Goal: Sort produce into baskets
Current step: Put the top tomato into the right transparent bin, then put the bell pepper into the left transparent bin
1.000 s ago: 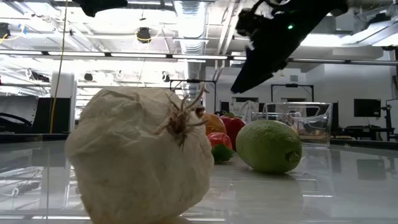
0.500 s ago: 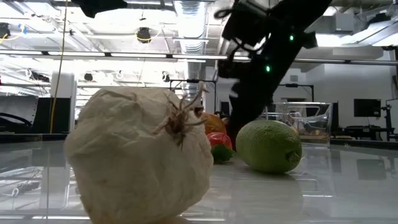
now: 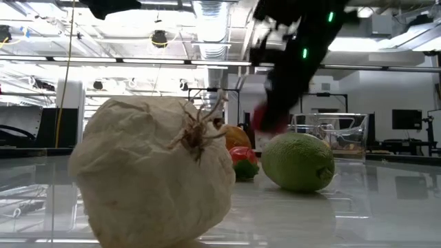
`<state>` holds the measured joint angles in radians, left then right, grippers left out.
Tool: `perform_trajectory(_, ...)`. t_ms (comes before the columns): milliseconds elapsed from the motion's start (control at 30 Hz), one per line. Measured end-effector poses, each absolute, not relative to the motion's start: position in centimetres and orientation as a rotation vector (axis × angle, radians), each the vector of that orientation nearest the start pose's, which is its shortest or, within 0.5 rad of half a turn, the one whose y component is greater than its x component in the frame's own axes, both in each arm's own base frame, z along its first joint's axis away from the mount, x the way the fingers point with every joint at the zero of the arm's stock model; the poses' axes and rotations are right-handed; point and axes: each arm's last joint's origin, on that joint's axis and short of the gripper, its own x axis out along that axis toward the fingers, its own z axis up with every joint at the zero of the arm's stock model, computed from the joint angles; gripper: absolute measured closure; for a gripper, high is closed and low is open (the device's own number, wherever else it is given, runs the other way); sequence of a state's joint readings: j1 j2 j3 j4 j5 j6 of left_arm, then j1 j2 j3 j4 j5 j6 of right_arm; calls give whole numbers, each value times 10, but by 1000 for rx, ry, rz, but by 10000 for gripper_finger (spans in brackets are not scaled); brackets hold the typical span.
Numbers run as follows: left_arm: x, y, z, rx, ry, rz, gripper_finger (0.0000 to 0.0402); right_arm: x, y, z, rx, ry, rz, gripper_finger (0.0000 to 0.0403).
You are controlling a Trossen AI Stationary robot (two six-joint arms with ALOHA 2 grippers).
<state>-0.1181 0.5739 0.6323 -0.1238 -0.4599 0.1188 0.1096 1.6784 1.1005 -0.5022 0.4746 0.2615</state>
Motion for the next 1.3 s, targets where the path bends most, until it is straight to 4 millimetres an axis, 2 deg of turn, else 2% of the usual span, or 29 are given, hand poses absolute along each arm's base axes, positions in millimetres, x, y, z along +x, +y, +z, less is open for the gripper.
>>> perform_trajectory(100,133,-3,315,136,82,337,146,315,21,235,-126,923,-542,62)
perform_trajectory(200,133,-3,315,135,81,337,146,291,11,266,-139,870,-660,62)
perform_trajectory(267,134,-3,315,129,82,337,146,272,2,279,-127,868,-754,57)
perform_trajectory(433,134,-3,315,128,81,337,146,235,-23,295,-53,925,-914,24)
perform_trajectory(500,134,-3,315,128,81,337,146,227,-32,298,-29,938,-956,11)
perform_trajectory(600,133,-3,315,127,80,337,146,226,-41,299,-1,944,-972,11)
perform_trajectory(667,134,-3,315,128,80,337,146,230,-44,298,8,943,-945,13)
perform_trajectory(767,133,-3,315,135,81,337,146,247,-39,294,38,906,-830,14)
perform_trajectory(933,133,-3,315,136,81,337,146,296,-12,278,43,788,-547,14)
perform_trajectory(1067,134,-3,315,135,82,337,146,335,9,251,-10,736,-386,14)
perform_trajectory(1133,134,-3,315,134,80,337,146,349,10,234,-19,752,-354,14)
perform_trajectory(1300,134,-3,315,124,80,337,146,374,-7,204,-59,824,-373,11)
